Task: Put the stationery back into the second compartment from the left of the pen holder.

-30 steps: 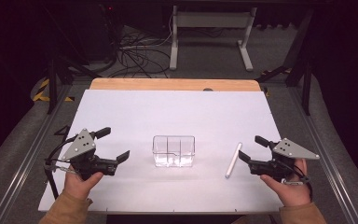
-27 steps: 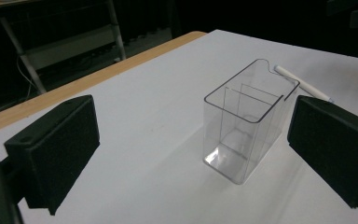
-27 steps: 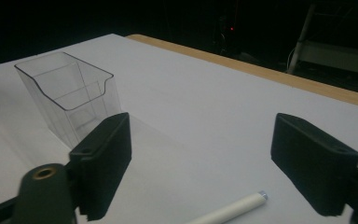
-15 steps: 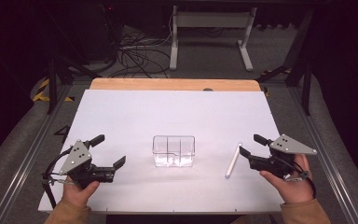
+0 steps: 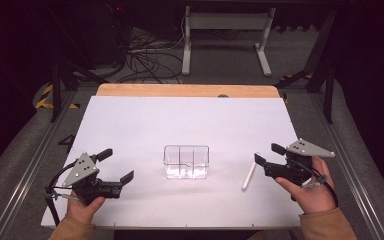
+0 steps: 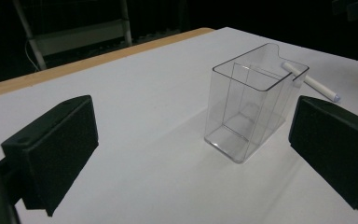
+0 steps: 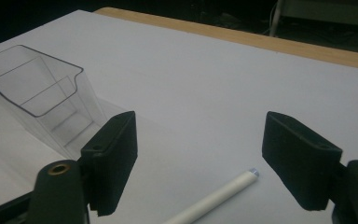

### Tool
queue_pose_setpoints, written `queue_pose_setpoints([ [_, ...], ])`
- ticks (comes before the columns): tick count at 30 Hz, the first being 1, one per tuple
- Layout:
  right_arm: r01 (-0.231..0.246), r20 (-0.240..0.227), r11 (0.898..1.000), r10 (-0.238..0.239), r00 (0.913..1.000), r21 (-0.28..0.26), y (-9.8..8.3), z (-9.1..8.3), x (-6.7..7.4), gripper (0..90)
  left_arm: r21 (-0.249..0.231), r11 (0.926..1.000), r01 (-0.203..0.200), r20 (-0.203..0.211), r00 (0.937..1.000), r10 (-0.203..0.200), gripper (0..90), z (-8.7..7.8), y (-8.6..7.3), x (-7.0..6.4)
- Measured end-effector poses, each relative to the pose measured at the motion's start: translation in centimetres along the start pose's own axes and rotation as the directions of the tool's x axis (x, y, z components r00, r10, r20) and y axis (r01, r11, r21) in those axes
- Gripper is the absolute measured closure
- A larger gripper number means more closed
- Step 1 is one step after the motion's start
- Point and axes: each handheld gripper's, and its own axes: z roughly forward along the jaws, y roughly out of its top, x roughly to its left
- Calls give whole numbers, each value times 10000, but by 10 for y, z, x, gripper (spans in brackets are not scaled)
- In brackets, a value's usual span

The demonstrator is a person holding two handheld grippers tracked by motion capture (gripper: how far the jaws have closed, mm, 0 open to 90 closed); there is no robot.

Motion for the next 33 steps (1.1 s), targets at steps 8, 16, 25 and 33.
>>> queue_pose_setpoints([
  [8, -1139, 332, 9898, 1114, 9932, 855, 11, 10, 1, 262, -384, 9993, -1, -520, 9986, -19, 18, -5, -5, -1],
  [16, -2060, 1008, 9649, 1914, 9763, 1631, 21, 21, -6, 263, -190, 9994, -292, -705, 9971, 278, 23, -5, -9, -4],
  [25, -3466, 1789, 8986, 3070, 9347, 2689, 29, 32, -9, 278, -136, 9995, -298, -789, 9965, 286, 26, -6, -11, -5],
  [33, -4469, 2312, 8436, 3904, 8911, 2978, 34, 40, -9, 295, -136, 9995, -268, -897, 9956, 255, 30, -7, -12, -5],
])
